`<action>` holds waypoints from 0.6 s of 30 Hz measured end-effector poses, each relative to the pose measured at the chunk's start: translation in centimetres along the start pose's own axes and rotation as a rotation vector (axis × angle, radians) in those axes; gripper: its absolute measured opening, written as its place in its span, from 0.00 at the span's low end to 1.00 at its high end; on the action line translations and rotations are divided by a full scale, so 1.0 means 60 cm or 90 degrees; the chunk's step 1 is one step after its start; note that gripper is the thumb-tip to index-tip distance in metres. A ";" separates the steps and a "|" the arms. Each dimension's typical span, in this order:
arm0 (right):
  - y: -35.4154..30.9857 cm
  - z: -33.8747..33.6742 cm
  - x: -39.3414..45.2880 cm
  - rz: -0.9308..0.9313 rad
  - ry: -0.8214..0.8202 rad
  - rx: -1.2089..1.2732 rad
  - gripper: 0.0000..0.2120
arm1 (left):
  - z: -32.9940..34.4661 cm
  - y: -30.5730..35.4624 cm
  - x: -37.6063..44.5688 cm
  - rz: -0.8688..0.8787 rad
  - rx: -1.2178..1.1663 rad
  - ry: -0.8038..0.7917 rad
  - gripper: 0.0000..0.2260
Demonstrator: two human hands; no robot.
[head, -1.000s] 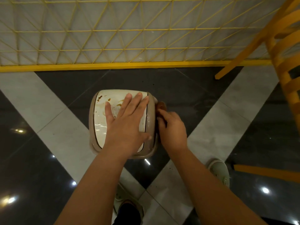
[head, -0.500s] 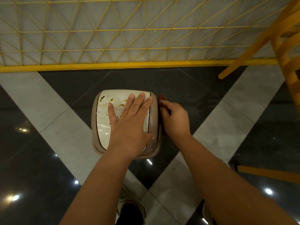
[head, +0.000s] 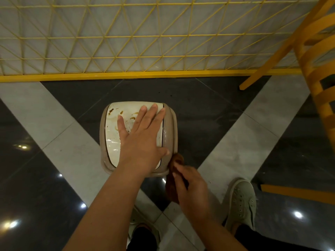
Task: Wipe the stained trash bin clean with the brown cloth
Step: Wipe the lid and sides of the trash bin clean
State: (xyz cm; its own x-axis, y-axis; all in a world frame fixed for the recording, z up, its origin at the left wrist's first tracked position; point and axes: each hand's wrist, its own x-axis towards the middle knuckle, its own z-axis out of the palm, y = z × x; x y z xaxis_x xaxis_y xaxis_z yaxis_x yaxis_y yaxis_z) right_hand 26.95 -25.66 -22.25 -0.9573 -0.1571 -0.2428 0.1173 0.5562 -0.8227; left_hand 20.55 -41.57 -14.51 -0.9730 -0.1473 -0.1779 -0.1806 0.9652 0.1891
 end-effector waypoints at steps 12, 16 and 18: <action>-0.024 -0.015 0.086 -0.046 -0.012 -0.135 0.15 | 0.001 -0.001 0.003 -0.002 0.004 0.007 0.46; -0.006 -0.011 0.022 -0.033 -0.016 -0.098 0.15 | 0.002 0.000 0.003 -0.001 0.011 0.004 0.47; -0.012 -0.014 0.042 -0.041 -0.007 -0.094 0.14 | 0.002 0.001 0.002 -0.001 0.013 0.001 0.46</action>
State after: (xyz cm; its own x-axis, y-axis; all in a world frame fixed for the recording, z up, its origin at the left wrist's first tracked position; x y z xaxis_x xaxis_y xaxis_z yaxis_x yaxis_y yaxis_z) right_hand 24.21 -25.79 -21.86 -0.9585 -0.2047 -0.1984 0.0149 0.6590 -0.7520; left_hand 20.46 -41.49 -14.63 -0.9729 -0.1489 -0.1771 -0.1792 0.9691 0.1693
